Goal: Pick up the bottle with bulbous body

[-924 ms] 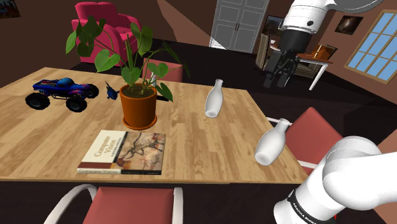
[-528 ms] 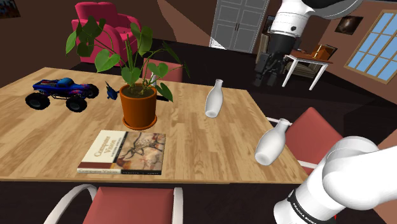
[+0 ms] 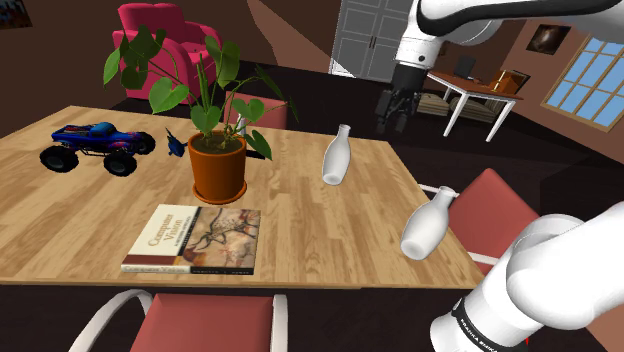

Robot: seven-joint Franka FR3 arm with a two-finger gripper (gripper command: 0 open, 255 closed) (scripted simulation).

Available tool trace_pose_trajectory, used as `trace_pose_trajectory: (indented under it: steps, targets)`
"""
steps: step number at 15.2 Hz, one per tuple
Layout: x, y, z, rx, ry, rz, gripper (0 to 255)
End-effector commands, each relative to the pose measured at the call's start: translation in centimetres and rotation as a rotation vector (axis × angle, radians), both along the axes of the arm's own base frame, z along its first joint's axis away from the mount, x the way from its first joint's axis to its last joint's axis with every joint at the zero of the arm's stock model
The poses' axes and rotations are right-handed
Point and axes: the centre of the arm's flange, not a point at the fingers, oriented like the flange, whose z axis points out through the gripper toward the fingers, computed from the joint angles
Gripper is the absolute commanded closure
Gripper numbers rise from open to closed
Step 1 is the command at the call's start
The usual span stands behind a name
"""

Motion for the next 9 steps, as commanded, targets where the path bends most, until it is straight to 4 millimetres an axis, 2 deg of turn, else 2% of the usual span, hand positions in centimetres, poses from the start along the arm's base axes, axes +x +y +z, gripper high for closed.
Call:
trace_pose_trajectory:
  steps: [1,9]
  targets:
    - [2.4,-1.4,-0.8,-0.008,-0.002,0.007,0]
    - [10.9,-5.9,-4.4,-0.035,-0.005,0.032,0]
